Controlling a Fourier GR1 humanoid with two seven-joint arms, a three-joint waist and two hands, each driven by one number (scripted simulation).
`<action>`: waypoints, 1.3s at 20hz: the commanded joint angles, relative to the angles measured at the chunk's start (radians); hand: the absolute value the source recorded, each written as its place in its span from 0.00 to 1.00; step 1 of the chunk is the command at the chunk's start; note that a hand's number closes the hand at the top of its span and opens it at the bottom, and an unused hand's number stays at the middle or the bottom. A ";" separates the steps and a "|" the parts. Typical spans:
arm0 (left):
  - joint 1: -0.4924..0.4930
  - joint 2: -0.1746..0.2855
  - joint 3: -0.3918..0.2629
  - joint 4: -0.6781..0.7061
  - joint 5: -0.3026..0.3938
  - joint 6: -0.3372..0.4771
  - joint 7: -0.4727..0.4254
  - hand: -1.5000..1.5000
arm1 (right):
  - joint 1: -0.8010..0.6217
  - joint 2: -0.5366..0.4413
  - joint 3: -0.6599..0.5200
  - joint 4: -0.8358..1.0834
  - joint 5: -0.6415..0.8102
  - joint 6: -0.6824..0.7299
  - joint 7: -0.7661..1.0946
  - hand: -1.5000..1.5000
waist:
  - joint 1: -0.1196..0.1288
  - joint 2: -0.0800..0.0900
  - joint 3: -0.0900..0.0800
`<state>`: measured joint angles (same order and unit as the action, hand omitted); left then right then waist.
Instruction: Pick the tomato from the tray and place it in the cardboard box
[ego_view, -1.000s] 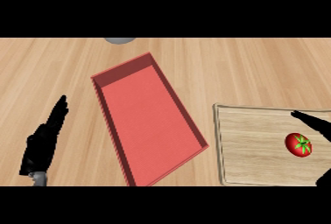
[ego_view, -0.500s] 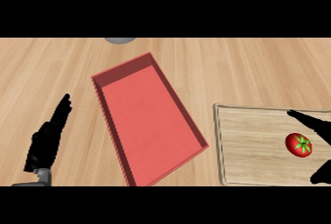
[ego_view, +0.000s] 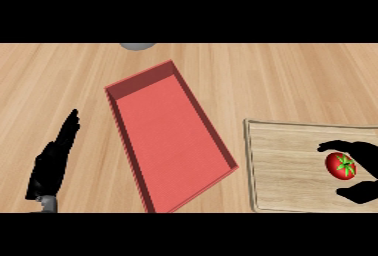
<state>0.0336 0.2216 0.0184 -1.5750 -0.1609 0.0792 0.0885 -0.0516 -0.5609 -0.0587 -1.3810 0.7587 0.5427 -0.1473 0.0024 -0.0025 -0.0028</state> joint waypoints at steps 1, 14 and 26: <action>-0.066 -0.027 0.004 0.067 -0.018 0.004 0.002 0.50 | -0.086 -0.008 -0.011 0.097 0.046 -0.038 -0.063 1.00 | 0.000 0.003 0.003; -0.003 -0.016 0.036 0.041 -0.008 -0.016 -0.013 0.50 | 0.084 0.253 0.068 -0.234 0.268 -0.352 0.282 1.00 | -0.017 -0.001 0.001; 0.022 -0.038 0.023 -0.031 -0.012 -0.022 0.017 0.50 | 0.275 0.457 0.358 -0.744 0.563 -0.302 0.683 1.00 | -0.007 0.000 0.003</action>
<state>0.0369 0.2084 0.0518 -1.5873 -0.1661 0.0454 0.1023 0.1840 -0.1454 0.2566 -2.0052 1.3010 0.2393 0.4827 -0.0087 -0.0048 -0.0021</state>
